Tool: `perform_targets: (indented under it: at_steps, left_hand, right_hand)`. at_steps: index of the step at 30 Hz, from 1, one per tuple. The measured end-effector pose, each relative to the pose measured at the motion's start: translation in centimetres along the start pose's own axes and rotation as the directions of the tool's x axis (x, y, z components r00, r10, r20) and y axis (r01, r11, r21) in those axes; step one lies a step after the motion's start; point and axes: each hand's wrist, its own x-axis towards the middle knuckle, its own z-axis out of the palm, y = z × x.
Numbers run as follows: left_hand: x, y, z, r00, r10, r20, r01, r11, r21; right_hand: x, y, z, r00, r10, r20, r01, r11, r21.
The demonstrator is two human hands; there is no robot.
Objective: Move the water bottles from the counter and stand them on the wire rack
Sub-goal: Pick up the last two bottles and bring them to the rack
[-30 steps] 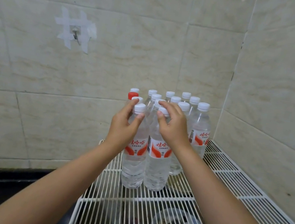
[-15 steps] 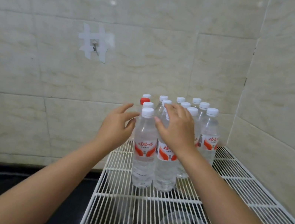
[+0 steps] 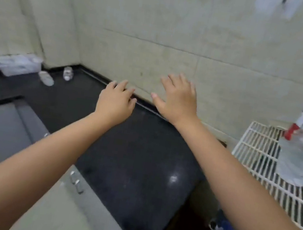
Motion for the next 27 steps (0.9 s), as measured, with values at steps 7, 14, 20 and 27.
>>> perform_targets:
  at_steps: [7, 14, 20, 27]
  left_hand:
    - [-4.2, -21.6, -0.8, 0.965, -0.263, 0.011, 0.261, 0.959, 0.108]
    - [-7.7, -38.9, -1.7, 0.875, -0.478, 0.075, 0.459, 0.87, 0.182]
    - [-6.5, -49.1, 1.6, 0.806, -0.563, 0.182, 0.536, 0.825, 0.177]
    - [1.4, -60.9, 6.6, 0.77, -0.584, 0.257, 0.558, 0.812, 0.17]
  right_hand:
    - [4.6, -17.8, 13.8, 0.973, -0.184, 0.139, 0.156, 0.969, 0.191]
    - [7.3, -33.6, 25.1, 0.942, -0.266, 0.204, 0.188, 0.923, 0.337]
    - [9.3, -39.2, 34.9, 0.934, -0.25, 0.256, 0.149, 0.922, 0.358]
    - [17.8, -41.7, 47.8, 0.923, -0.168, 0.346, 0.052, 0.946, 0.321]
